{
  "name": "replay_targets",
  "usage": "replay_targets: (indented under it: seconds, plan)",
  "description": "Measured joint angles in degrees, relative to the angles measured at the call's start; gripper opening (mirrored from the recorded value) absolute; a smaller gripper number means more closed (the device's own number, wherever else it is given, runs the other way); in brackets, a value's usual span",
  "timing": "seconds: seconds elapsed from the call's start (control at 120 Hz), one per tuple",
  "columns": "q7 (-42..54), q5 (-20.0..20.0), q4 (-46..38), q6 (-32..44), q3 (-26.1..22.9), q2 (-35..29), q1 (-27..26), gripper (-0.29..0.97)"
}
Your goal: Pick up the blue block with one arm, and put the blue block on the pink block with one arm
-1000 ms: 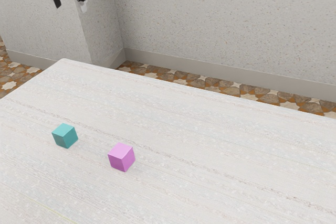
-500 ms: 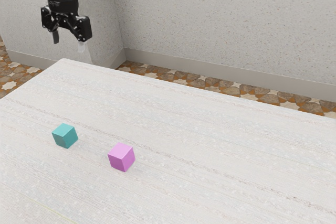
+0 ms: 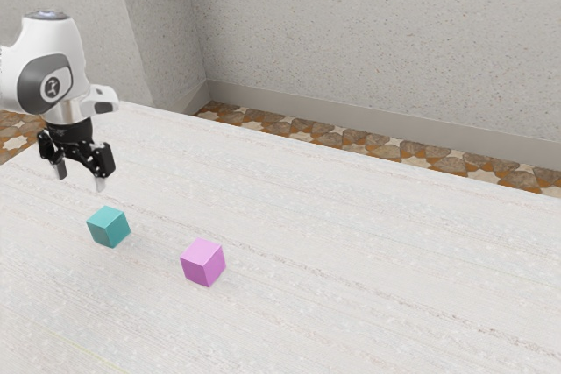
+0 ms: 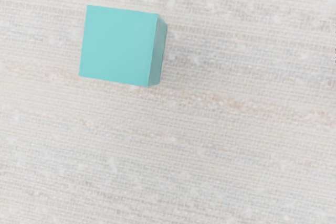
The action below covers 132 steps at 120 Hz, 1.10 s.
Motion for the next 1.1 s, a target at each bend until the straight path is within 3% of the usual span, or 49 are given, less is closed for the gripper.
replay_targets:
  seconds: [0.2,0.417,0.667,1.1]
  plan:
    - [3.83,1.58,-3.8,5.03,1.95,0.94,0.02,0.68]
    - [6.87,4.67,-4.87,7.11,7.89,2.31,0.9,0.68]
    - [9.43,7.28,0.94,12.1,8.88,13.16,0.84,0.68]
    - [8.24,1.86,2.4,15.72,7.56,19.26,0.53,0.68]
